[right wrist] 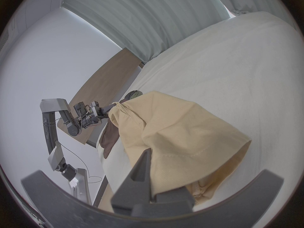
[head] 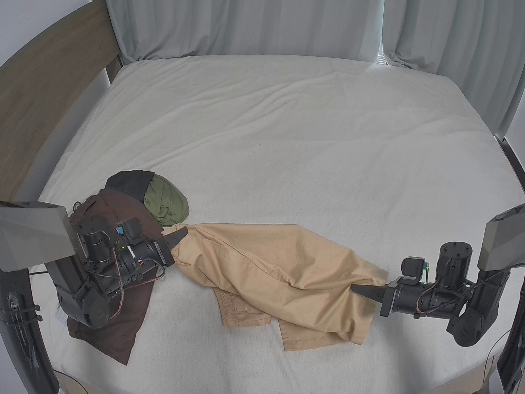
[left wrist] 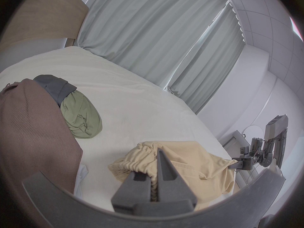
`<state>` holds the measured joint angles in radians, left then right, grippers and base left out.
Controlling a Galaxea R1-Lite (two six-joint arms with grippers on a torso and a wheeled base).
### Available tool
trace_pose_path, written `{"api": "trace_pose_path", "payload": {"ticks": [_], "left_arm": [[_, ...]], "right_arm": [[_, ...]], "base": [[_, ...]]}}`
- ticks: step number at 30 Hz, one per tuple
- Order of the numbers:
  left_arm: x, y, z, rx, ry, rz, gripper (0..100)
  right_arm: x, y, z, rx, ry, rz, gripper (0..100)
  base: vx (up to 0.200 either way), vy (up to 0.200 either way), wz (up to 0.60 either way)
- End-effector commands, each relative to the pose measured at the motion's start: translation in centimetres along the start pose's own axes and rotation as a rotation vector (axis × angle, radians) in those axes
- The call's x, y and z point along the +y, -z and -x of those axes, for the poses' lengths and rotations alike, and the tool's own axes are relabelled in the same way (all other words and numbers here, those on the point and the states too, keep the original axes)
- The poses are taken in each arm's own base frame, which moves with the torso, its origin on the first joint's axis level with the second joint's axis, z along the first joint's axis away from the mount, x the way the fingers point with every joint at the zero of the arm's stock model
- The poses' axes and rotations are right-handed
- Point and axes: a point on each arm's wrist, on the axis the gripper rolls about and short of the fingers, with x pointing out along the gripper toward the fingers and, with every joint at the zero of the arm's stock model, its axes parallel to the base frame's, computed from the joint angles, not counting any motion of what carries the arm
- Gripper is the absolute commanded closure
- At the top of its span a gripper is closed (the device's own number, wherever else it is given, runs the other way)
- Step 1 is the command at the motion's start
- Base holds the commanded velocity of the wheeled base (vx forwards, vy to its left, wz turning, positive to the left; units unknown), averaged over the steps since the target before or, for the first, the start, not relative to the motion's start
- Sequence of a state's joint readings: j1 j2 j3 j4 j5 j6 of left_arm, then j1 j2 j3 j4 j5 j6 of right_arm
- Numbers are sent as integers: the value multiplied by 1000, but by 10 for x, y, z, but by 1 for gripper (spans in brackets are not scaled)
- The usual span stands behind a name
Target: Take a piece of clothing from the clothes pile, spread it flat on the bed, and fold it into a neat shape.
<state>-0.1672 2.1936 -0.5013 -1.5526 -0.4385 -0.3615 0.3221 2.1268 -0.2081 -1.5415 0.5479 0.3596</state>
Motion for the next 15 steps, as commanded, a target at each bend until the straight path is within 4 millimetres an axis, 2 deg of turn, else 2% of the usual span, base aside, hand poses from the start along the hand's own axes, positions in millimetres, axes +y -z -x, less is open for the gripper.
{"api": "trace_pose_path", "payload": {"ticks": [1,4,5,15], "left_arm": [[0,0,0,-4,2,-2,100],[0,0,0,-4,2,-2,100],[0,0,0,-4,2,-2,100],[0,0,0,-1,1,0,100]], "right_arm": [[4,4,6,18,-4,-3,100],[2,11,4,51,-13,-13,100],[2,11,2,52,-17,-11,0],[6,24,-9,112,-41,-16,0]], "base": [[0,0,0],[0,0,0],[0,0,0],[0,0,0]]}}
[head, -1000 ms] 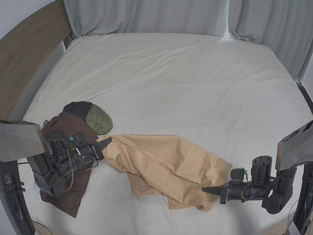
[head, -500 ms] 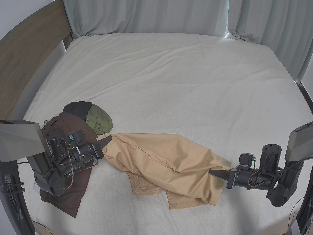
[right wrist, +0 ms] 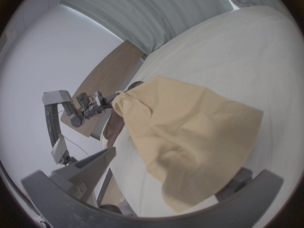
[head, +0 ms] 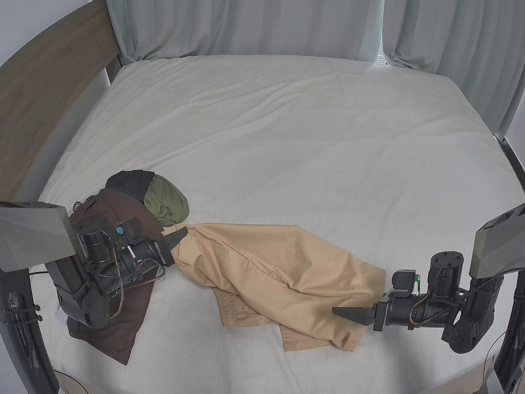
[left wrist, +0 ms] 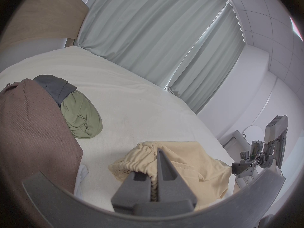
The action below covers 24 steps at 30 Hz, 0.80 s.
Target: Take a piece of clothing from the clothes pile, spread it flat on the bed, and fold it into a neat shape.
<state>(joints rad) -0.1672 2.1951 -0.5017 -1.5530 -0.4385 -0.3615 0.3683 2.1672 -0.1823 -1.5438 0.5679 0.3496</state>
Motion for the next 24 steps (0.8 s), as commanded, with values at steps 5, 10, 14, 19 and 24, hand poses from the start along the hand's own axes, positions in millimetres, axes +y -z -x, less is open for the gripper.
{"api": "trace_pose_path", "payload": {"ticks": [5,10,14,19,24], "left_arm": [[0,0,0,-3,1,-1,100],[0,0,0,-3,1,-1,100],[0,0,0,-3,1,-1,100],[0,0,0,-3,1,-1,100],[0,-1,0,-5,2,-2,100]], "right_arm": [[0,10,-8,47,-9,-1,0],[-2,9,-8,39,-4,8,0],[-3,7,-9,31,-4,11,100],[-3,6,-10,26,-5,15,100],[-2,3,-9,14,-6,23,100]], "base": [[0,0,0],[0,0,0],[0,0,0],[0,0,0],[0,0,0]]}}
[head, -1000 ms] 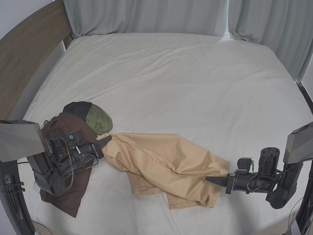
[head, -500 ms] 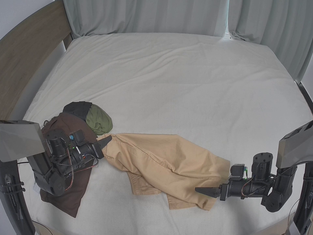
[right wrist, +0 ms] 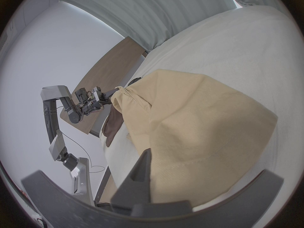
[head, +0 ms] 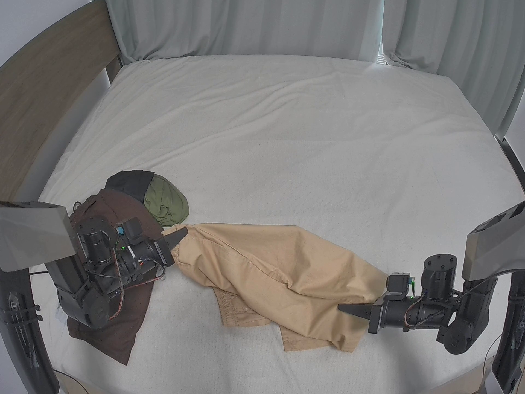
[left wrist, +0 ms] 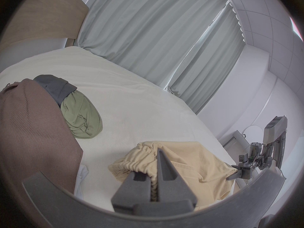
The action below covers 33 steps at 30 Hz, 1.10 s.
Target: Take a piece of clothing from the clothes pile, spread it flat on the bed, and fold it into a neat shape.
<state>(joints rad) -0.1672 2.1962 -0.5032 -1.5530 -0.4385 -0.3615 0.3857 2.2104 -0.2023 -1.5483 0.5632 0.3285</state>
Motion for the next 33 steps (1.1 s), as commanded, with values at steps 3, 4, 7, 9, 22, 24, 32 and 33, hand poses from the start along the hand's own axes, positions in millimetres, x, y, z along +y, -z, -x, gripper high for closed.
{"api": "trace_pose_path", "payload": {"ticks": [3,4,7,9,22,24,32,33], "left_arm": [[0,-2,1,-7,1,2,100],[-1,-3,1,-9,4,1,100],[-8,-11,3,-32,24,-12,100],[-16,-20,6,-59,47,-27,100],[-41,-58,24,-169,124,-92,100],[-43,-62,25,-182,129,-96,100],[-43,-68,22,-204,138,-107,100],[-43,-68,22,-204,136,-107,100]], "right_arm": [[4,-7,4,-27,-6,16,100],[6,-10,6,-40,-8,24,100],[15,-20,13,-84,-25,53,100],[20,-27,17,-113,-35,72,100],[40,-49,34,-219,-75,136,100],[40,-49,34,-219,-78,137,100],[36,-55,37,-246,-64,140,100],[37,-56,38,-251,-63,144,100]], "base": [[0,0,0],[0,0,0],[0,0,0],[0,0,0],[0,0,0],[0,0,0],[0,0,0],[0,0,0]]}}
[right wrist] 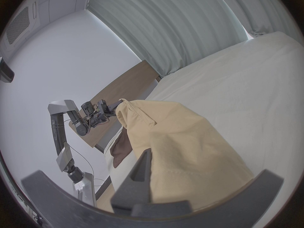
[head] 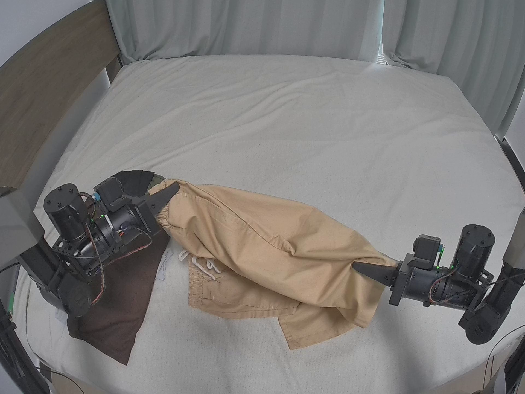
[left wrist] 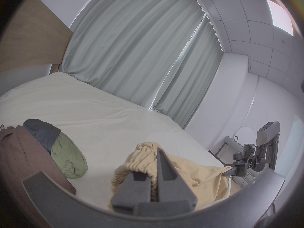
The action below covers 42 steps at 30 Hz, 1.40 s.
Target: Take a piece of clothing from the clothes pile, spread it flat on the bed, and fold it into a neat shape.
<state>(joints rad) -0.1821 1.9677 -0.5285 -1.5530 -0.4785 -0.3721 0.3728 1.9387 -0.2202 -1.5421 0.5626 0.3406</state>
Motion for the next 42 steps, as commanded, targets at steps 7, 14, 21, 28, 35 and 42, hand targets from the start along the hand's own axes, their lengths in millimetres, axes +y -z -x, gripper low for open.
{"api": "trace_pose_path", "payload": {"ticks": [7,14,21,28,35,42], "left_arm": [[-1,-2,2,-5,1,-10,100],[-8,-21,9,-61,12,-34,100],[-5,-25,12,-74,-3,-36,100],[0,-28,14,-81,-20,-39,100],[3,-29,16,-74,-7,-42,100],[6,-28,17,-71,-15,-42,100]], "right_arm": [[0,-12,3,-50,3,24,100],[3,-22,7,-92,-4,42,100],[0,-29,10,-120,5,26,100],[0,-34,11,-138,5,37,100],[-5,-39,13,-159,25,41,100],[-13,-44,17,-182,52,46,100]], "base": [[0,0,0],[0,0,0],[0,0,0],[0,0,0],[0,0,0],[0,0,0]]}}
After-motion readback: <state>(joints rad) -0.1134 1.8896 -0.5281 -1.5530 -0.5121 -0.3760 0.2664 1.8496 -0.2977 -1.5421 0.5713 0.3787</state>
